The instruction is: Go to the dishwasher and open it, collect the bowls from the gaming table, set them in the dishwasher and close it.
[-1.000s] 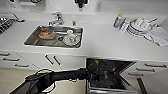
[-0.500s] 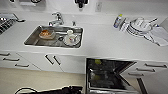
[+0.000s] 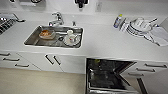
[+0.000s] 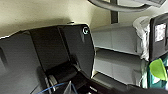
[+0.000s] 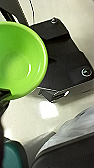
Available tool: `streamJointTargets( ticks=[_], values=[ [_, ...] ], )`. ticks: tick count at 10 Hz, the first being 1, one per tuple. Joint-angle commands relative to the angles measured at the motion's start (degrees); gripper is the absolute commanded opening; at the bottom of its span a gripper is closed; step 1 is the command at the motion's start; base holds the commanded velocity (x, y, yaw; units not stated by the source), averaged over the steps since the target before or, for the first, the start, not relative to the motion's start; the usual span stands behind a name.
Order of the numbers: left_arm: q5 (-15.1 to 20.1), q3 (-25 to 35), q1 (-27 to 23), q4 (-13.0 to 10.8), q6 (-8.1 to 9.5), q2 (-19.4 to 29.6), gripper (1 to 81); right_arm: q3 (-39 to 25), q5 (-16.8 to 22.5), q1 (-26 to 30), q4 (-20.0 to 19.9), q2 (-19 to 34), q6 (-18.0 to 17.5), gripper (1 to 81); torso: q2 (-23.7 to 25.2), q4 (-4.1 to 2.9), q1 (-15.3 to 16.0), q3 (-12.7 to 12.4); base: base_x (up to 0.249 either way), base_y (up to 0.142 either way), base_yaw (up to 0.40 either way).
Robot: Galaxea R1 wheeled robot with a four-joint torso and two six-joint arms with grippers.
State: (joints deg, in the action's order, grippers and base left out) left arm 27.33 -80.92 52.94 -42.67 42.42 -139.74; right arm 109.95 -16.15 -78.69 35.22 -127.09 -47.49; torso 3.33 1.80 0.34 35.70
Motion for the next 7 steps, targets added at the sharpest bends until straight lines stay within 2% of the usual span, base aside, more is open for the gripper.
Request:
streamJointTargets(
  ticks=[1,3,4,7],
  values=[
    [-4.4,-0.9,11.6,-7.1,-8.23,2.0,81.1,-20.4,5.4,11.7,0.4,15.1,-2.3,1.0,0.0,0.00,0.0,0.0,0.000,0.000,0.000],
    [-9.6,-5.7,16.6,-9.5,-8.23,1.2,81.1,-30.6,15.2,20.8,0.6,17.9,-3.4,1.0,0.0,0.00,0.0,0.0,0.000,0.000,0.000],
    [-11.3,-8.1,18.1,-10.1,-8.23,0.7,81.1,-35.0,18.2,24.7,0.5,19.5,-4.2,1.0,0.0,0.00,0.0,0.0,0.000,0.000,0.000],
    [-14.6,-13.9,20.9,-10.1,-8.85,-0.5,81.1,-42.0,26.8,35.2,0.4,21.8,-6.9,1.0,0.0,0.00,0.0,0.0,0.000,0.000,0.000]
  ],
)
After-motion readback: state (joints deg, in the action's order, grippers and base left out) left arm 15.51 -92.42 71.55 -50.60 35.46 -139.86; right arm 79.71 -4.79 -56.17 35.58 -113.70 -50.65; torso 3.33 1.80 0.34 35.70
